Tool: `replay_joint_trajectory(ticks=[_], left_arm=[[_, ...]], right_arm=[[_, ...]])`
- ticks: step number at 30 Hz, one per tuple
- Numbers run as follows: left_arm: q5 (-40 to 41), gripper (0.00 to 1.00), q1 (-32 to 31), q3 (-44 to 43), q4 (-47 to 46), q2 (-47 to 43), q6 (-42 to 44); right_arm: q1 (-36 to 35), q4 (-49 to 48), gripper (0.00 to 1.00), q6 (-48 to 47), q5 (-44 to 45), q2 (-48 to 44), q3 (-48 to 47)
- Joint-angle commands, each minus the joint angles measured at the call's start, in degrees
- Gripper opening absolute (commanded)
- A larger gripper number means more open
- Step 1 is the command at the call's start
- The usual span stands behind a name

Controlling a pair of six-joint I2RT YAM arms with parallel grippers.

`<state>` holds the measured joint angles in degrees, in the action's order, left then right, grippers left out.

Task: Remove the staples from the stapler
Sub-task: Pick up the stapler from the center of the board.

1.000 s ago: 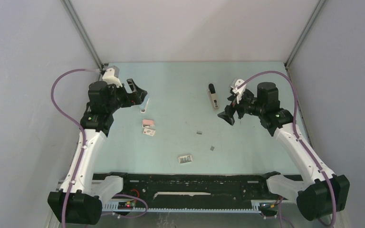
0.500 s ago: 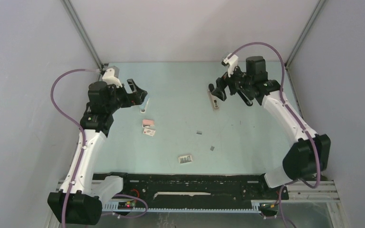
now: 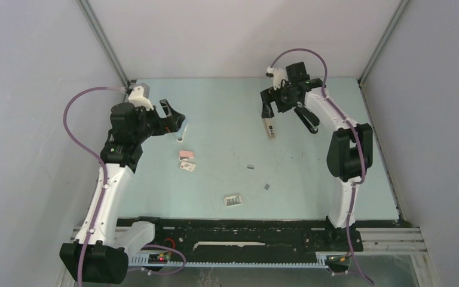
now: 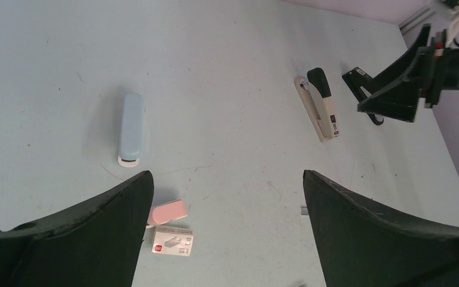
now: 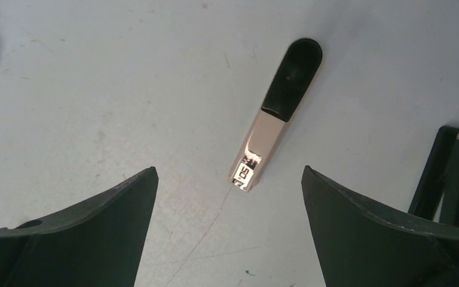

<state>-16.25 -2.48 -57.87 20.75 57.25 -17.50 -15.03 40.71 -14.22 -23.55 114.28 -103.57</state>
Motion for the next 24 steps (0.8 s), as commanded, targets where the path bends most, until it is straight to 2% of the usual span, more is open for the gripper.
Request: replay_joint_trajectory(ticks=[1, 4, 11, 20, 24], left_arm=[[-0.4, 1.0, 0.1, 0.3, -0.2, -1.5, 1.2], [-0.4, 1.0, 0.1, 0.2, -0.2, -1.5, 1.2], [-0.3, 1.0, 0.1, 0.3, -0.2, -1.3, 1.1], [-0.2, 1.0, 0.1, 0.3, -0.2, -1.0, 1.1], [-0.2, 1.0, 0.1, 0.4, -0.2, -0.9, 1.1]], right_arm=[[-0.6, -0.5, 1.0, 4.5, 5.3, 3.3, -3.8], [-1.4, 0.3, 0.99, 4.3, 8.1, 7.3, -6.9], [-3.3, 3.6, 0.79, 2.6, 13.1, 16.1, -14.5], [-5.6, 4.6, 0.67, 1.8, 19.9, 21.1, -17.4], [-5.6, 4.8, 0.54, 1.5, 20.7, 22.1, -17.5]])
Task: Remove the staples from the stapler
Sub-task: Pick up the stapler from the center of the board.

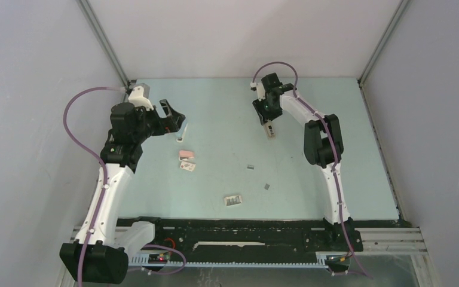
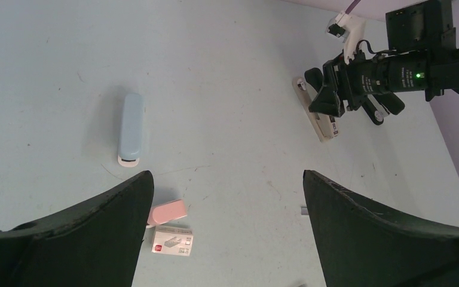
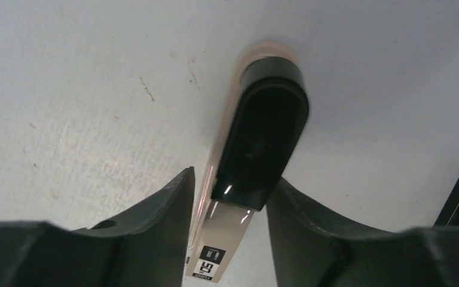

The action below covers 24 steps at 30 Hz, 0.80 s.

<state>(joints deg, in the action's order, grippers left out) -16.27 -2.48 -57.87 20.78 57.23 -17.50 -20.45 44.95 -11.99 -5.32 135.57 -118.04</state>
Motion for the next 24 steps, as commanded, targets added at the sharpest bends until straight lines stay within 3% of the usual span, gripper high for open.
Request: replay_joint_trajectory(ticks=[1, 8, 15, 24], left_arm=[[-0.2, 1.0, 0.1, 0.4, -0.2, -0.9, 1.1], [-0.5, 1.0, 0.1, 0.3, -0.2, -0.7, 0.8], [-2.4, 1.0, 0.1, 0.4, -0.7, -0.5, 0.2], [-4.7, 1.0, 1.2, 1.0, -3.0, -0.5, -2.9]], right_arm=[[-0.2, 0.6, 0.51, -0.8, 2.6, 0.9, -3.0], [0.2, 0.3, 0.18, -2.1, 2.8, -1.7, -1.1], [0.7, -10.4, 0.01, -7.8, -1.5, -17.7, 16.7], [5.1, -14.2, 0.0, -15.0, -16.7, -37.2, 33.1]])
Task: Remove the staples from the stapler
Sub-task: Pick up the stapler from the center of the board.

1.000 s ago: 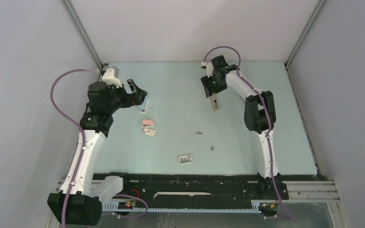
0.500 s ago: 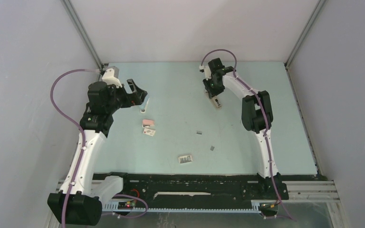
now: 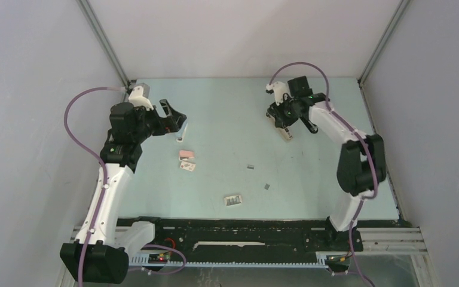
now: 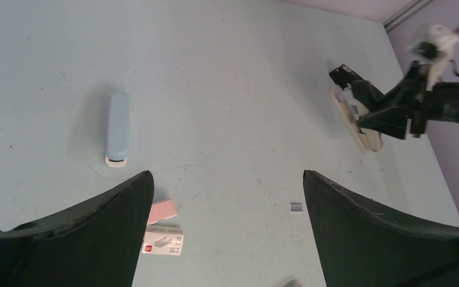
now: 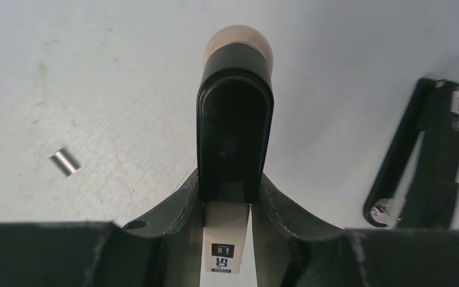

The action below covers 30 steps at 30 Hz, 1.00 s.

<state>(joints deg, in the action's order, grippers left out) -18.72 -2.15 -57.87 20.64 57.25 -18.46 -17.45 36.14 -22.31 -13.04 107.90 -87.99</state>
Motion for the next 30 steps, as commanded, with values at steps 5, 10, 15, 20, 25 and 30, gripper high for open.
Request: replay_joint_trajectory(ticks=[5, 10, 15, 20, 25, 30], left_arm=[[-12.9, 1.0, 1.4, 4.8, -12.1, 1.4, -10.5], [-25.0, 1.0, 1.5, 7.2, -18.9, 6.1, -16.8], [-30.7, 1.0, -2.8, 11.7, -27.5, 6.5, -23.9], [-28.6, 1.0, -10.5, 16.0, -34.0, 7.0, -30.6], [-26.5, 1.0, -16.3, 20.9, -49.5, 10.7, -43.8], [-23.8, 1.0, -20.1, 24.8, -65.4, 17.1, -58.5]], right_arm=[[3.0, -5.1, 0.0, -12.1, -14.7, -17.7, 10.5], [4.2, -7.0, 0.0, -20.4, -22.5, -25.7, 18.7], [4.6, -7.8, 0.0, -29.9, -28.4, -31.0, 23.7], [4.6, -4.3, 0.0, -42.1, -33.6, -33.2, 25.2], [4.6, 0.1, 0.0, -61.4, -40.1, -35.6, 26.6], [3.2, -0.3, 0.0, -72.4, -43.3, -38.6, 28.4]])
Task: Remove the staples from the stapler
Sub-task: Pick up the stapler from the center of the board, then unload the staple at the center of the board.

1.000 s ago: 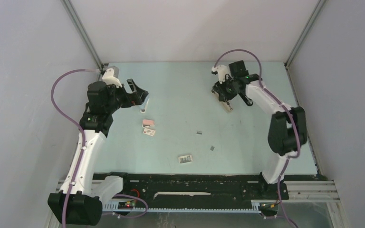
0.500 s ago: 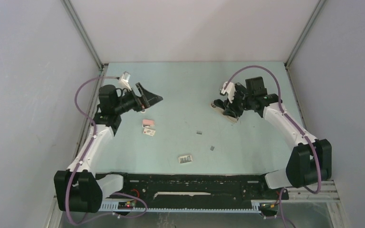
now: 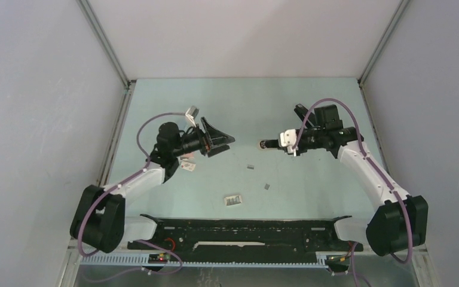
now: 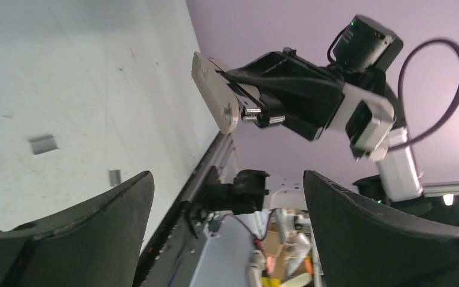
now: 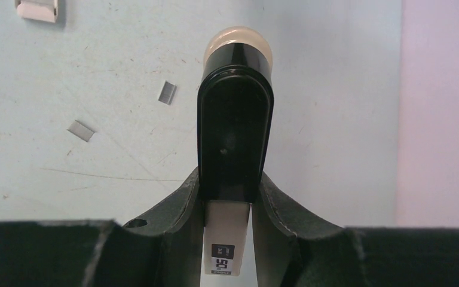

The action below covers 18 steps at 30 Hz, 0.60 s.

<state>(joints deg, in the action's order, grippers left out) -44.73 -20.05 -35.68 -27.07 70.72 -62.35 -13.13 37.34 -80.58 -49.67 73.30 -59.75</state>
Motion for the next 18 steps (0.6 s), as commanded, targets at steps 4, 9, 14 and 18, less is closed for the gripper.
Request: replay_joint_trajectory(ticks=[4, 9, 14, 18], left_arm=[[3.0, 1.0, -4.9, 2.7, -27.7, 9.4, -23.3], [2.6, 1.0, -7.9, 0.4, -40.4, 18.5, -36.0], [2.3, 1.0, -9.6, -0.3, -43.1, 23.9, -39.0], [2.3, 1.0, -12.0, -0.7, -43.0, 26.2, -40.1]], right_arm=[[-5.8, -5.0, 0.0, -19.1, -1.2, -6.5, 2.3], [-11.3, -14.3, 0.0, -22.1, 5.1, -11.3, 8.6], [-13.2, -19.1, 0.0, -20.3, 6.0, -15.6, 12.9], [-15.8, -22.6, 0.0, -21.5, 8.3, -18.0, 16.6]])
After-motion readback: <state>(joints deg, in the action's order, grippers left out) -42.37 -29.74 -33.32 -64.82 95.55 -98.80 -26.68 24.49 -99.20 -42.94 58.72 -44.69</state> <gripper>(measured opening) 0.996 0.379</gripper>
